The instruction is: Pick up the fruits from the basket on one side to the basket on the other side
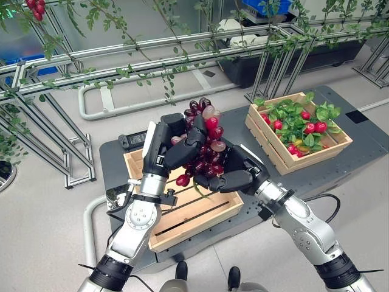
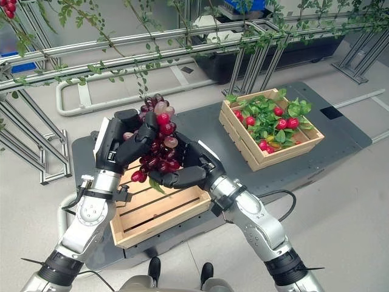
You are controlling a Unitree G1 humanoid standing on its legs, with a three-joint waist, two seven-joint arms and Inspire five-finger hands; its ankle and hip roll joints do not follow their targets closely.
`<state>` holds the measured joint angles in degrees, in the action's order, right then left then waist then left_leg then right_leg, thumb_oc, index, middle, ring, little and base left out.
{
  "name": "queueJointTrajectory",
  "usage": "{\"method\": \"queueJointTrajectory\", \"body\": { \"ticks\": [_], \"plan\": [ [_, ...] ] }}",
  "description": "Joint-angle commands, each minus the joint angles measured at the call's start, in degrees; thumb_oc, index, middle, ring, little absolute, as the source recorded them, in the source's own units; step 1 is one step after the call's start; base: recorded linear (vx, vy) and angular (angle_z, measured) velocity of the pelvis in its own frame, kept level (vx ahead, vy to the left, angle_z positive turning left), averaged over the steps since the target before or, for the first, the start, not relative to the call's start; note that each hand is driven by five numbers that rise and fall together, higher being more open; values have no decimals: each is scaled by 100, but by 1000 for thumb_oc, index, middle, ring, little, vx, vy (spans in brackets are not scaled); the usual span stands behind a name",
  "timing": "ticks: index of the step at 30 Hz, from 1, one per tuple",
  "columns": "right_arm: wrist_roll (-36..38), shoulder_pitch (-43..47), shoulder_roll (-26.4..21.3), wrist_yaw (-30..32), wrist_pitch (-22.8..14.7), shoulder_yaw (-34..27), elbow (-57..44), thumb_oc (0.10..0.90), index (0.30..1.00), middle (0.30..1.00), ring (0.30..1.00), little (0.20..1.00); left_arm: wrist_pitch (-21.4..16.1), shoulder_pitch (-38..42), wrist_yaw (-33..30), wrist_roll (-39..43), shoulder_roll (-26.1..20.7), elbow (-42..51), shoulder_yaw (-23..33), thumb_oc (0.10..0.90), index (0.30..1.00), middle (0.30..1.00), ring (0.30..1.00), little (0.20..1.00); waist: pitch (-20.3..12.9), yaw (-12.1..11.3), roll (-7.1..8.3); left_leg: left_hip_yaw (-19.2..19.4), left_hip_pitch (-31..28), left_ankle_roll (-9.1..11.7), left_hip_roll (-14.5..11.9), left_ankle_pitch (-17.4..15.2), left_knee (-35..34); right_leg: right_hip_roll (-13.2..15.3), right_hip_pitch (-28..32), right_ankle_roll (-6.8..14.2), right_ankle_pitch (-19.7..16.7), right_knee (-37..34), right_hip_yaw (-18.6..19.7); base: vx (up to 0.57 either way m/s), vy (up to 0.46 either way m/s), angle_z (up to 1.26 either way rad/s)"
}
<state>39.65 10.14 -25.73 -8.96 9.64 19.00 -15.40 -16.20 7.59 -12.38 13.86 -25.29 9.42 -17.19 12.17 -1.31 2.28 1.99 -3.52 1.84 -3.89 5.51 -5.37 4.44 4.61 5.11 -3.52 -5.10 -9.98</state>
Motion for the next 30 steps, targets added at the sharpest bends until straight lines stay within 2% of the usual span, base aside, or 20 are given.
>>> {"method": "queueJointTrajectory", "body": {
  "ticks": [1, 12, 13, 14, 30],
  "plan": [
    [-74, 363, 309, 365, -644, 9, -86, 800, 900, 900, 900, 900, -488, 750, 159, 224, 32, 516, -160, 400, 300, 300, 300, 300, -830, -52, 6, 192, -453, 97, 20, -899, 37, 295, 240, 246, 233, 10, -99, 0, 0, 0],
    [533, 392, 404, 341, -600, 63, -87, 800, 900, 900, 900, 900, -322, 822, 491, 59, -59, 513, -388, 400, 300, 300, 300, 300, -842, -24, 9, 232, -478, 92, 3, -902, 37, 289, 235, 260, 223, 10, -72, 0, 0, 0],
    [582, 386, 415, 329, -585, 66, -93, 571, 556, 556, 556, 556, -312, 812, 532, 40, -67, 503, -384, 400, 300, 300, 300, 300, -843, -24, 5, 234, -480, 91, -1, -900, 37, 288, 237, 258, 225, 10, -68, 0, 0, 0],
    [609, 366, 430, 323, -571, 66, -109, 400, 300, 300, 300, 300, -331, 793, 558, 14, -80, 495, -386, 400, 300, 300, 300, 300, -848, -23, 2, 236, -481, 91, -4, -900, 37, 288, 237, 258, 226, 10, -66, 0, 0, 0],
    [826, 112, 473, 123, -610, 64, -74, 400, 300, 300, 300, 300, -178, 535, 755, 107, -193, 440, -320, 400, 300, 300, 300, 300, -889, -13, 19, 228, -429, 83, -26, -873, 37, 205, 151, 228, 215, 10, 25, 3, -25, 0]
  ]
}}
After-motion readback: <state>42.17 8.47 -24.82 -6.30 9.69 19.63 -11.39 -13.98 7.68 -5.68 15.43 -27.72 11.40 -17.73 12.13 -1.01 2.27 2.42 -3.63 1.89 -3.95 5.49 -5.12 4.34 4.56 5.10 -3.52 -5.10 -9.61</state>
